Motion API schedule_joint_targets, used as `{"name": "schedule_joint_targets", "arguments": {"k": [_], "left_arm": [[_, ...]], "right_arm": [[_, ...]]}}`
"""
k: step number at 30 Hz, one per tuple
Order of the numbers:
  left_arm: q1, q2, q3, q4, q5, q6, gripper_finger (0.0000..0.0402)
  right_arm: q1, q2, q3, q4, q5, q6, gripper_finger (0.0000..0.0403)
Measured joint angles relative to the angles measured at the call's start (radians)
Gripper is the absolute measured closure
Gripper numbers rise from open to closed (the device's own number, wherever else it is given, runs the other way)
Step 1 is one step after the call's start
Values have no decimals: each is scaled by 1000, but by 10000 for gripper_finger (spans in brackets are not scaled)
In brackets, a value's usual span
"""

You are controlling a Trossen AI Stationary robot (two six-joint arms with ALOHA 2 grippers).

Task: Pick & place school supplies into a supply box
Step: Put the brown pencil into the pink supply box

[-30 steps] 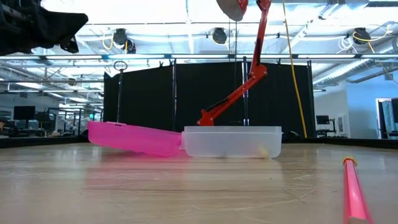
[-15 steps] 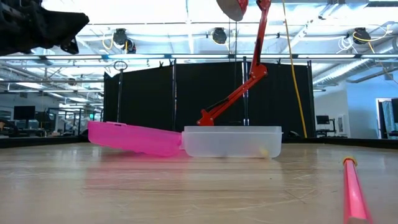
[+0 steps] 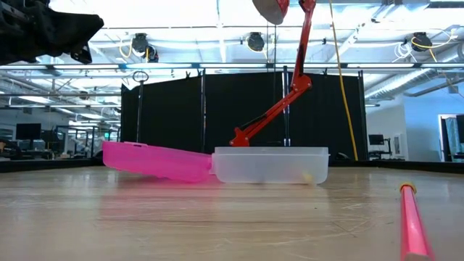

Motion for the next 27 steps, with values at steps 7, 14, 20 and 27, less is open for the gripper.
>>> {"name": "schedule_joint_targets", "arguments": {"k": [7,14,20,27], "left_arm": [[0,0,0,1,0,6,355],[0,0,0,0,-1,55,355],[0,0,0,2,-1,59,355],[0,0,0,13,-1,59,355]], "right_arm": [[-46,-4,0,-77,-92,-185,403],[-51,-6,0,-224,-118,-204,403],[-53,-6,0,-392,-190,-316,403],[-46,-6,0,-419,-88,-448,403]]}}
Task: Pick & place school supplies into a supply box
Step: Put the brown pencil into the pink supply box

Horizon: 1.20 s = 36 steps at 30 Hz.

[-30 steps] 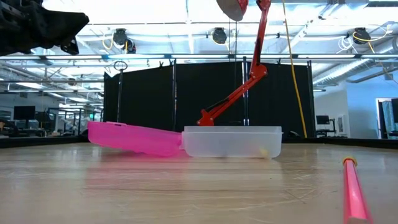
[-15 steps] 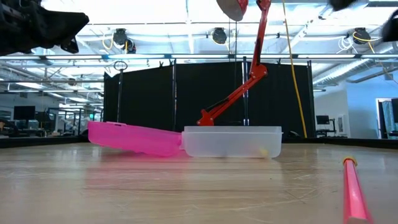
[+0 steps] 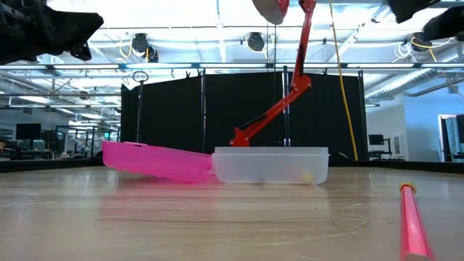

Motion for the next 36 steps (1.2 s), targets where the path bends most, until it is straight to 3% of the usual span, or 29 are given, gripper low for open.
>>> {"name": "schedule_joint_targets", "arguments": {"k": [6,11,14,17,20,25,28,32,36], "left_arm": [[0,0,0,-1,0,-4,355],[0,0,0,-4,-1,-24,355],[0,0,0,-5,-1,-43,355],[0,0,0,-7,0,-44,355],[0,0,0,-13,0,-44,355],[0,0,0,-13,-1,0,355],[0,0,0,-13,-1,45,355],[0,0,0,-10,-1,78,355],[0,0,0,-5,-1,87,355]], "right_arm": [[4,0,-24,45,-3,-319,403],[-14,0,-77,45,0,-396,403],[-12,0,-109,92,5,-547,403],[-4,0,-142,130,43,-734,403],[-8,0,-164,61,83,-801,403],[-19,-13,-169,-104,255,-646,403],[-15,-39,-169,-102,281,-456,403],[-15,-78,-168,-101,271,-67,403],[-12,-123,-168,-63,144,307,403]]}}
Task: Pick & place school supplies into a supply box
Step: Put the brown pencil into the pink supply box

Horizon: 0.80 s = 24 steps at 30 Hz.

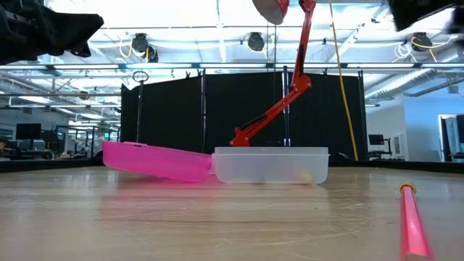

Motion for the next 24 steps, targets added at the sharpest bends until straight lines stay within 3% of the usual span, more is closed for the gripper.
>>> {"name": "schedule_joint_targets", "arguments": {"k": [6,12,18,24], "left_arm": [[0,0,0,4,0,44,355],[0,0,0,19,3,-4,355],[0,0,0,19,3,-122,355],[0,0,0,13,4,-171,355]], "right_arm": [[23,-25,0,172,-82,453,403],[26,-24,0,265,-175,692,396],[29,-23,-1,291,-170,862,346],[33,-24,-77,472,-172,1021,286]]}}
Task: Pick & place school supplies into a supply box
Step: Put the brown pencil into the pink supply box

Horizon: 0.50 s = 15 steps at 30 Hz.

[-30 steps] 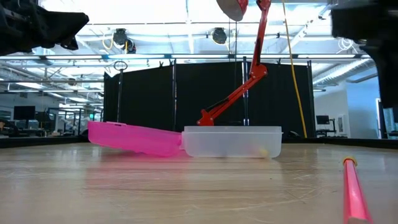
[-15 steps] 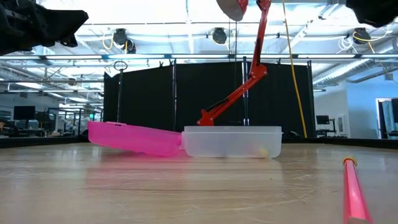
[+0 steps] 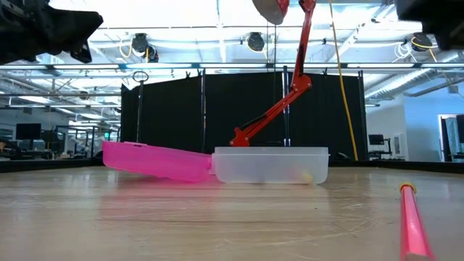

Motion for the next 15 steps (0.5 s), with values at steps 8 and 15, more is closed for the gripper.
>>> {"name": "schedule_joint_targets", "arguments": {"k": [8,15], "left_arm": [[0,0,0,-55,1,42,355],[0,0,0,-75,1,38,355]], "right_arm": [[-52,1,-131,233,4,13,235],[-102,1,-146,167,-4,-8,230]]}}
